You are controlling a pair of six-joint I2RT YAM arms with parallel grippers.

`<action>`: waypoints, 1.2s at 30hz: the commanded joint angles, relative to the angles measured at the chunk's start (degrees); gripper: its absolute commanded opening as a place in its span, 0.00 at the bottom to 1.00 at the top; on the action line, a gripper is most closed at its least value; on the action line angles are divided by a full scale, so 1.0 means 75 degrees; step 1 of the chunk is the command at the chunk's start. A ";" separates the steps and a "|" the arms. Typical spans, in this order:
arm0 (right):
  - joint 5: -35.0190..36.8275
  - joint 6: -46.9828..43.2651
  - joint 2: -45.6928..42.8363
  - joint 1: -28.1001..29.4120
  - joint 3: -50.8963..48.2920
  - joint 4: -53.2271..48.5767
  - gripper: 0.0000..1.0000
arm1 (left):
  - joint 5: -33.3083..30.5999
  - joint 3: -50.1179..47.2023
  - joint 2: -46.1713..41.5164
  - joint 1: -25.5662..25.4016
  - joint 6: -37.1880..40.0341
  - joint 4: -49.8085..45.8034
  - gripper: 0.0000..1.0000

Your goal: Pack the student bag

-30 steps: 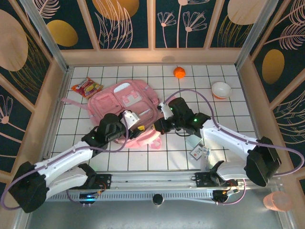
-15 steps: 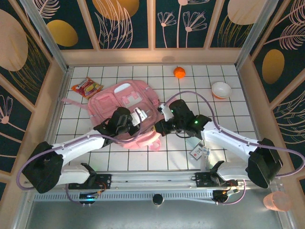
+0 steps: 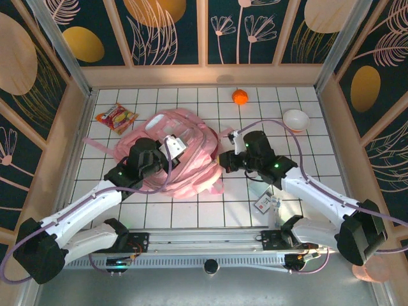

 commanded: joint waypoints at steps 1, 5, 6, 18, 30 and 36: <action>0.0518 -0.0356 -0.0253 -0.0456 0.0324 0.0541 0.00 | 0.0135 0.0314 -0.0262 0.0042 0.0356 0.0019 0.00; -0.0363 -0.0704 -0.0202 -0.0552 0.0576 0.0490 0.00 | -0.0532 0.0244 -0.0268 0.0088 0.0173 0.0277 0.00; -0.0626 -0.0699 -0.0179 -0.0510 0.0630 0.0476 0.00 | -0.0823 0.0245 -0.0226 0.0112 0.0057 0.0393 0.00; -0.0511 0.0170 -0.0142 0.0385 -0.0079 0.0550 0.00 | 0.0102 -0.0045 -0.1270 0.0356 -0.1032 0.2328 0.00; -0.0222 0.0669 -0.0021 0.1015 -0.0090 0.1018 0.00 | -0.0695 0.0048 -0.0643 0.0350 -0.0410 -0.0522 0.42; -0.0293 0.0642 0.0107 0.1032 0.0108 0.0823 0.00 | 0.1607 0.0192 -0.0885 -0.0018 -0.0483 -0.0419 0.62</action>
